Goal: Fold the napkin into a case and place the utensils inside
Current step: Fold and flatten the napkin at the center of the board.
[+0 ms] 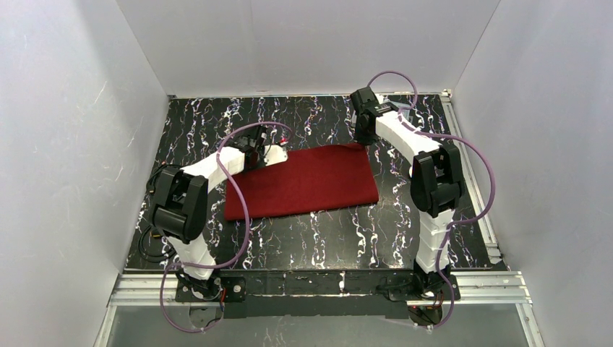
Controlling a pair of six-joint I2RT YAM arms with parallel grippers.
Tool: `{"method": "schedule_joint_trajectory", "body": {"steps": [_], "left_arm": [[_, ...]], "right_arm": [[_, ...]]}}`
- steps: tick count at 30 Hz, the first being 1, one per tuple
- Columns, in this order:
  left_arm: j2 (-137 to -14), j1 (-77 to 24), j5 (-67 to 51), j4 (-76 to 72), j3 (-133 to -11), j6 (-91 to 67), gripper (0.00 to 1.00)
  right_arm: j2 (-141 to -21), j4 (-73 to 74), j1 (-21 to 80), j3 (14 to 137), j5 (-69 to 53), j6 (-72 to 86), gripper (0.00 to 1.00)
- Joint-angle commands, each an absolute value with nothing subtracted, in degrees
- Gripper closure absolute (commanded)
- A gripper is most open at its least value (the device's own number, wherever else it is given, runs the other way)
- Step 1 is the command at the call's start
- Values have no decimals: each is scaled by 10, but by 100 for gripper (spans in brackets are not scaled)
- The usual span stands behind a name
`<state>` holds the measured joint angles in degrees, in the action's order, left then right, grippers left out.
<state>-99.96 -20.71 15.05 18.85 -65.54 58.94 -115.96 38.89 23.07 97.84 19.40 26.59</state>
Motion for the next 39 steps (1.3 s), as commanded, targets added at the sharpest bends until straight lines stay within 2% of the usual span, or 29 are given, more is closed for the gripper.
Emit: {"method": "schedule_joint_trajectory", "body": {"steps": [1,23,30,39], "left_arm": [[-1022,-203,161,189,-673,592,100],[-1040,-203,163,173,-659,608,100],[-1045,-204,166,170,-671,615,100],[-1023,-202,164,153,-654,625,100]], "right_arm": [[-1180,383,227,1015,203,261,99],[-1234,374,227,1035,200,263,99],[-1266,387,226,1059,231,249,99],[-1216,374,226,1038,236,251,99]]}}
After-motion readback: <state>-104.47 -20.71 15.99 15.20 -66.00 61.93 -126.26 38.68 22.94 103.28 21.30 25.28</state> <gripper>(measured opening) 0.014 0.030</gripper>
